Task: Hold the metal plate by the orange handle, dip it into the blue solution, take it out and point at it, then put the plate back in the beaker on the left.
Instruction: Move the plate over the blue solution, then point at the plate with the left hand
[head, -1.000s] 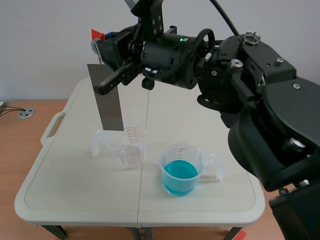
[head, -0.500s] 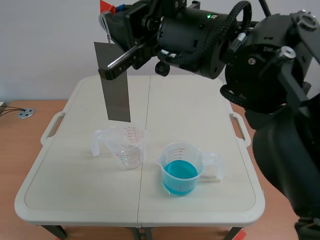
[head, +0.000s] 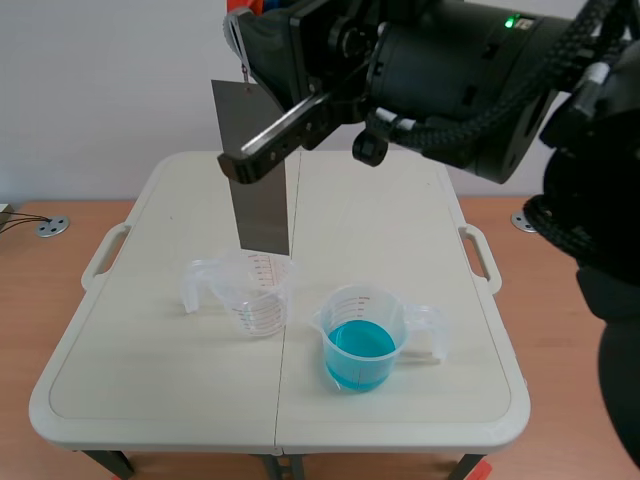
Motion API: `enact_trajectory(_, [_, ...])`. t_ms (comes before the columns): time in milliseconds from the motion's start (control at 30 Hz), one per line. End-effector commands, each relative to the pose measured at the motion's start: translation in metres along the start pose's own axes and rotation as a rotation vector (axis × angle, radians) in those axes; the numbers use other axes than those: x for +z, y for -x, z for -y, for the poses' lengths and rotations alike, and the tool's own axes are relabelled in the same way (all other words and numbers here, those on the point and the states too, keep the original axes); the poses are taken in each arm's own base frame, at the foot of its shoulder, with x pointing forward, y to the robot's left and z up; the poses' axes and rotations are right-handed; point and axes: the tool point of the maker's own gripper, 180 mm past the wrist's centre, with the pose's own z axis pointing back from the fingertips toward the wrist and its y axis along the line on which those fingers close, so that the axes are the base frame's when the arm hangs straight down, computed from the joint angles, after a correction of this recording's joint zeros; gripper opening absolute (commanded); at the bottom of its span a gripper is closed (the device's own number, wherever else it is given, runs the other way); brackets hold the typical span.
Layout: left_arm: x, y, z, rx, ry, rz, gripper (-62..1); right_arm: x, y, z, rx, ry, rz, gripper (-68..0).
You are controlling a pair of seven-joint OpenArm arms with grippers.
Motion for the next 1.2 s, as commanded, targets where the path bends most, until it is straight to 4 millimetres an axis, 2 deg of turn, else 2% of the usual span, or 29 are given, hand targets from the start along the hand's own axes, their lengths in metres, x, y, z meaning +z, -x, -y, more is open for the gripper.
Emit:
enact_trajectory(0, [0.001, -0.002, 0.002, 0.005, 0.004, 0.010, -57.5, 0.004, -0.012, 0.001, 0.008, 0.013, 0.033, -66.0])
enact_trajectory(133, [0.001, -0.011, -0.002, 0.002, -0.003, 0.047, -57.5, 0.015, -0.011, -0.002, 0.015, 0.013, 0.015, -66.0])
enact_trajectory(333, [-0.003, -0.044, -0.032, -0.019, -0.076, 0.131, -57.5, 0.031, -0.010, 0.003, 0.026, 0.051, -0.013, -66.0])
enact_trajectory(567, [0.004, -0.112, -0.088, -0.060, -0.217, 0.309, -57.5, 0.045, -0.006, 0.007, 0.061, 0.057, -0.048, -66.0])
enact_trajectory(667, [0.013, -0.142, -0.112, -0.080, -0.281, 0.382, -57.5, 0.049, -0.001, 0.011, 0.062, 0.073, -0.068, -66.0])
enact_trajectory(833, [0.031, -0.183, -0.141, -0.106, -0.359, 0.488, -57.5, 0.057, 0.003, 0.017, 0.063, 0.096, -0.084, -66.0])
enact_trajectory(967, [0.039, -0.208, -0.146, -0.146, -0.365, 0.544, -57.5, 0.062, 0.006, 0.023, 0.068, 0.119, -0.097, -66.0])
enact_trajectory(1167, [0.039, -0.241, -0.125, -0.252, -0.272, 0.609, -57.5, 0.068, 0.007, 0.032, 0.082, 0.152, -0.109, -66.0])
